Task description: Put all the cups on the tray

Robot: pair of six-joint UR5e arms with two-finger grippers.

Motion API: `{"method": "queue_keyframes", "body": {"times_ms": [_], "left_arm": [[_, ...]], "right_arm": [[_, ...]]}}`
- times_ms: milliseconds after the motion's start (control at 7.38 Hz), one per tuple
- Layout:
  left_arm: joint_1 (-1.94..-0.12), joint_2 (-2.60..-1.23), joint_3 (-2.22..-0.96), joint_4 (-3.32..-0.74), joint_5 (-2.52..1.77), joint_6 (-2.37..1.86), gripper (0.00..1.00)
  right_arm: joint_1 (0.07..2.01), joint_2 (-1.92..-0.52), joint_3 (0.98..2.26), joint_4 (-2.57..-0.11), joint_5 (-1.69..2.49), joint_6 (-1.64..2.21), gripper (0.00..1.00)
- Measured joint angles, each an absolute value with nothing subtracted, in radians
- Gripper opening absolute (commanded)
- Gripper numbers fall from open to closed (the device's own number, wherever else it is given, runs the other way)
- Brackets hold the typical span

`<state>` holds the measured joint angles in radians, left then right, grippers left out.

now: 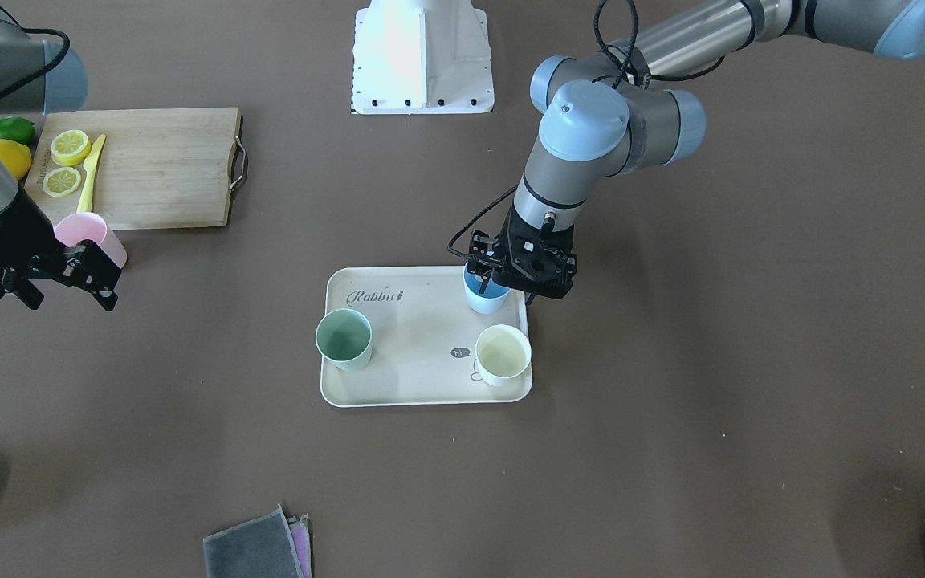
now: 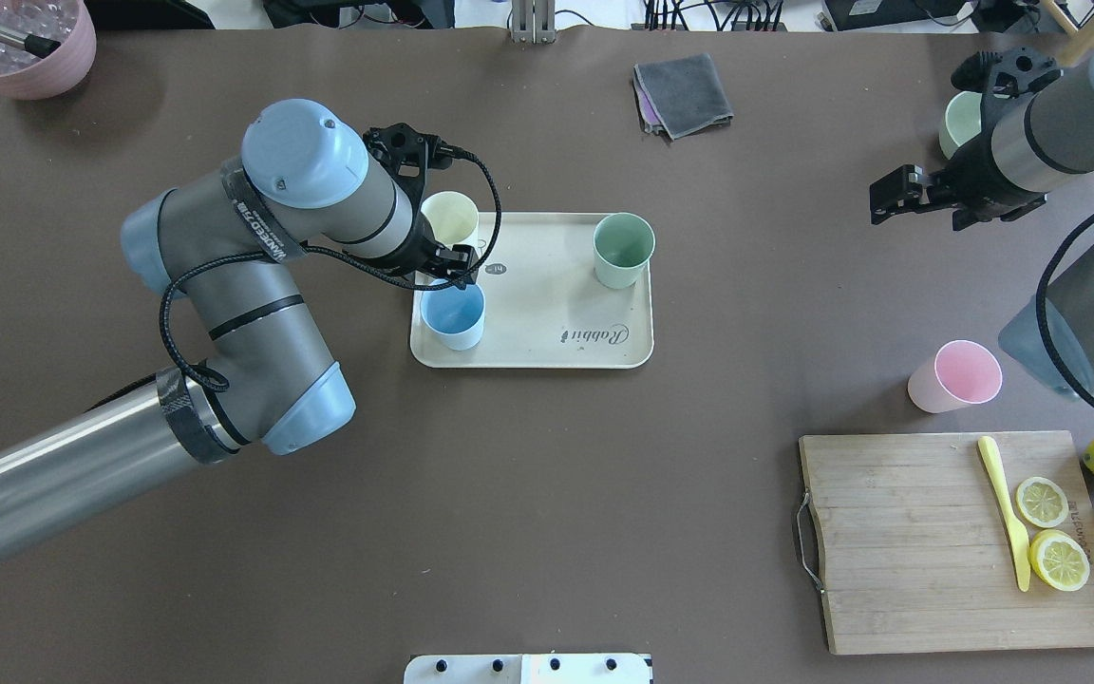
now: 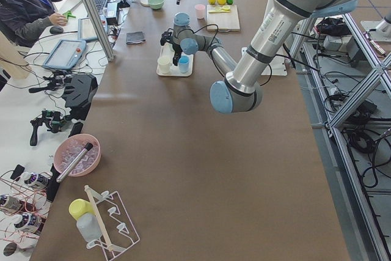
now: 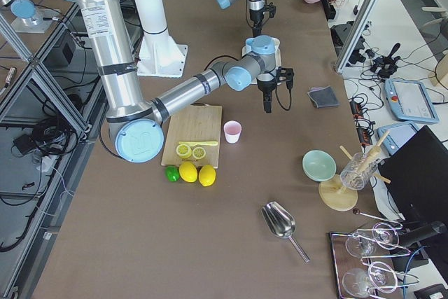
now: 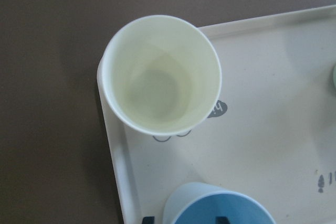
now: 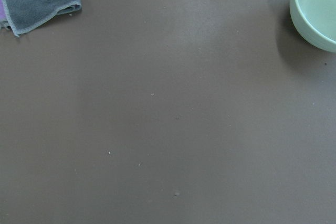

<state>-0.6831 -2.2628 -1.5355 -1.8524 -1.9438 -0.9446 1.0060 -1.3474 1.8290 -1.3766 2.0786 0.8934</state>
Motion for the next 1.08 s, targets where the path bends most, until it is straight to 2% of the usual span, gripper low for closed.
{"method": "queue_keyframes", "body": {"times_ms": [271,677,948,1083], "left_arm": [[-0.807,-2.225,-1.572,-1.844,-2.067,-0.876,0.98],[-0.916,-2.113,-1.658,-1.822,-2.156,-0.752,0.98],[-0.924,-2.103,-1.665,-1.816,-2.16,-0.735,0.98],[-0.924,-2.102,-1.664,-1.815,-2.16,-0.734,0.98]], "right_arm": [[1.045,-1.451,1.867,-1.356,2.14,0.842,1.0],[1.036,-1.725,1.901,-1.072,2.146,0.829,0.98],[0.965,-1.785,1.899,-1.02,2.08,0.844,0.94],[0.925,-1.789,1.896,-1.015,2.046,0.863,0.88]]}}
